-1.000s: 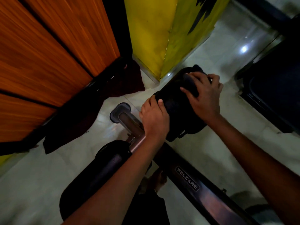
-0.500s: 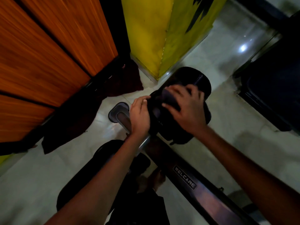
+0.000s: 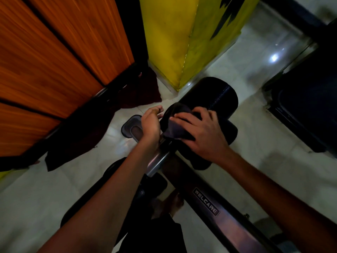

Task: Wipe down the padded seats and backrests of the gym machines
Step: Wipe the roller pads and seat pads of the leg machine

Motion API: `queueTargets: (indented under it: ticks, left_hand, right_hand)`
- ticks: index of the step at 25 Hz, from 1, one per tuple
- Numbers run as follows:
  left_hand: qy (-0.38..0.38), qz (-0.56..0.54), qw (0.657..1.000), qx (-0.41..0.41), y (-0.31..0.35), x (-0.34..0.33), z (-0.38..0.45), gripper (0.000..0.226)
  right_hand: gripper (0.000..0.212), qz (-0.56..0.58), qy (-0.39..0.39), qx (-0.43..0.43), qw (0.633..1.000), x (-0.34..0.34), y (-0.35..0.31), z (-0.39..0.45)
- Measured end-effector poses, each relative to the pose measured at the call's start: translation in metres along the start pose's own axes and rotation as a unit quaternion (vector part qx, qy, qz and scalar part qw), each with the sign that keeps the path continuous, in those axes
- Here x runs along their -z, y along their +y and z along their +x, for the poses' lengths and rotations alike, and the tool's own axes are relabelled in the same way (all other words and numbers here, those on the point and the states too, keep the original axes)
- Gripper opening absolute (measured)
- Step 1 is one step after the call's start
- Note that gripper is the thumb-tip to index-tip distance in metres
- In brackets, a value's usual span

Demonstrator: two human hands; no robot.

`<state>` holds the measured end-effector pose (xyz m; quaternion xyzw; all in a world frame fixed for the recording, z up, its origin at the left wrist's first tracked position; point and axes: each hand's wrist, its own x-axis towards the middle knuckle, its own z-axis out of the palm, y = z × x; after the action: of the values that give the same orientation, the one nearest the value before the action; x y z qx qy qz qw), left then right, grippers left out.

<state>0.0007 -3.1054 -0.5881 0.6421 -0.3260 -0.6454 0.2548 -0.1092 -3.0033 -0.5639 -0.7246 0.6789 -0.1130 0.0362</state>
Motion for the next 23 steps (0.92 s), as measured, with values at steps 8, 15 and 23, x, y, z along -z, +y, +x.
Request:
queueTargets:
  ticks: [8, 15, 23]
  left_hand:
    - [-0.019, 0.319, 0.945, -0.068, -0.012, -0.018, 0.0, 0.046]
    - [0.075, 0.316, 0.9, -0.29, -0.048, -0.033, -0.044, 0.064]
    - [0.008, 0.108, 0.971, -0.214, -0.043, -0.002, -0.022, 0.042]
  right_hand:
    - [0.043, -0.005, 0.036, -0.29, 0.956, 0.018, 0.077, 0.053]
    - [0.048, 0.03, 0.106, -0.265, 0.958, 0.016, 0.073, 0.028]
    - [0.048, 0.041, 0.096, -0.173, 0.979, -0.015, -0.015, -0.003]
